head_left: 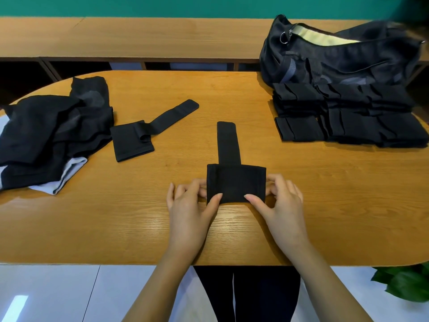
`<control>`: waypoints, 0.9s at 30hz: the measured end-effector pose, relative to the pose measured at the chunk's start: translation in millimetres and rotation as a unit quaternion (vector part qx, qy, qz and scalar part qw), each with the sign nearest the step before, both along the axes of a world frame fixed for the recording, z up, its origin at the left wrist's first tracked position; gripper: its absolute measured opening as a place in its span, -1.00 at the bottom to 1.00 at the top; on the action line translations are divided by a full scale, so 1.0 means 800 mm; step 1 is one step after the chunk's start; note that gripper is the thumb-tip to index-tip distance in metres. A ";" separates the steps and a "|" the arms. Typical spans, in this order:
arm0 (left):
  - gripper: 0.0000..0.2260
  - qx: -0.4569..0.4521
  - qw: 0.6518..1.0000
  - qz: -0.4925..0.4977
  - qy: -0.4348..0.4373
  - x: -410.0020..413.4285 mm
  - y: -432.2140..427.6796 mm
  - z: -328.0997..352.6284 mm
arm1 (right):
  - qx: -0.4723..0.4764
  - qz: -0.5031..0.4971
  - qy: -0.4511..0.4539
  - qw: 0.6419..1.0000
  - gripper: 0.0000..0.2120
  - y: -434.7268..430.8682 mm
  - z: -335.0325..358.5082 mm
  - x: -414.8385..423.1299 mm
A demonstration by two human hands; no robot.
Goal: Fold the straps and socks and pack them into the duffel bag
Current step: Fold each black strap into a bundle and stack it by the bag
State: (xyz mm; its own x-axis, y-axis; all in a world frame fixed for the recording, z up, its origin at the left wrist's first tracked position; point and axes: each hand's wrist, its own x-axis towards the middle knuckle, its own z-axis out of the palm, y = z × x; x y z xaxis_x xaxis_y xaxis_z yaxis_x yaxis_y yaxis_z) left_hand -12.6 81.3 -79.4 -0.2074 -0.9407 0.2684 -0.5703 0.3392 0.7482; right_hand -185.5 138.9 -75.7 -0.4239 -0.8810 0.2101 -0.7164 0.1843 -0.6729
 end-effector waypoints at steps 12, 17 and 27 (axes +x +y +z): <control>-0.69 -0.028 0.997 -0.028 -0.071 0.002 0.000 -0.003 | -0.018 0.013 0.068 0.997 -0.38 -0.001 -0.003 -0.001; -0.68 -0.025 0.993 -0.059 -0.103 0.002 0.000 0.000 | -0.012 0.091 0.109 0.990 -0.66 -0.001 -0.011 -0.002; -0.57 -0.026 0.993 -0.064 -0.098 0.002 -0.001 -0.002 | 0.028 0.105 0.111 0.988 -0.49 -0.003 -0.009 -0.004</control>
State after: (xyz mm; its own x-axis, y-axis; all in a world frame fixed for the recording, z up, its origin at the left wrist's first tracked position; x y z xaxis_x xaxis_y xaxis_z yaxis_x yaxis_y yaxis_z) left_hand -11.1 80.5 -81.3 -0.3773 -0.8893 0.2585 -0.6527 0.4533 0.6070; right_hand -188.6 136.8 -83.0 -0.1791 -0.9574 0.2266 -0.8717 0.0477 -0.4877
